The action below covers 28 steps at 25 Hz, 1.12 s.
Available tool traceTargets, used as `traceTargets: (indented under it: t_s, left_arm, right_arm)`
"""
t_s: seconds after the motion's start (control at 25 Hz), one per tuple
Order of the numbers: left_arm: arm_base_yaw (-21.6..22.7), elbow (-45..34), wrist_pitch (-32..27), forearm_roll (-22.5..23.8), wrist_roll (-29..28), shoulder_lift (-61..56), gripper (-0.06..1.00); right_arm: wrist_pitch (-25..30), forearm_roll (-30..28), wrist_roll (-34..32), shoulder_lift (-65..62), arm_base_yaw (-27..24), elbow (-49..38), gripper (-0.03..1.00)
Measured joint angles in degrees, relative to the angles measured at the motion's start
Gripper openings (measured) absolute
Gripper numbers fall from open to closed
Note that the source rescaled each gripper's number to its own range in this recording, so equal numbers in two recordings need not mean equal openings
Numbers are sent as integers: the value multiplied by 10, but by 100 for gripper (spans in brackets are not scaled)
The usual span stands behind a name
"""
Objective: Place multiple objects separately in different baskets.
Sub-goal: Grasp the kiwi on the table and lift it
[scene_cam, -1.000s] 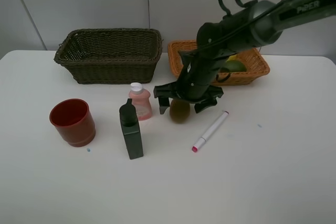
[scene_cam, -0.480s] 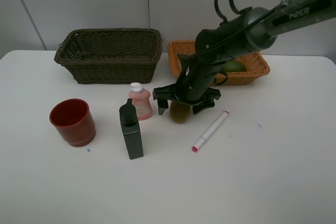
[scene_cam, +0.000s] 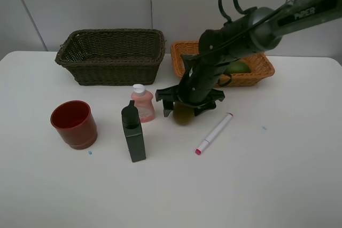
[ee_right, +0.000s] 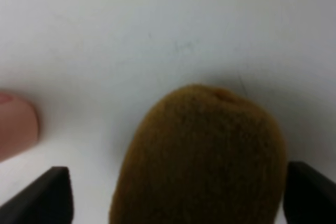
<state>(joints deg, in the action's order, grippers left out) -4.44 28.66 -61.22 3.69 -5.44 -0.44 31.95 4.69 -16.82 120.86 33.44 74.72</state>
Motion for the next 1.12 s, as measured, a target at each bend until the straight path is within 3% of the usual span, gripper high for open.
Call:
traceTargets:
  t_s: [0.04, 0.12, 0.8, 1.12]
  left_arm:
    - [0, 0, 0, 0, 0, 0, 95]
    - [0, 0, 0, 0, 0, 0, 95]
    - [0, 0, 0, 0, 0, 0, 95]
    - [0, 0, 0, 0, 0, 0, 95]
  right_arm:
    - [0, 0, 0, 0, 0, 0, 72]
    - [2, 0, 0, 0, 0, 0, 53]
    - [8, -20, 0, -1, 0, 0, 54]
    - [68, -36, 0, -64, 0, 0, 54]
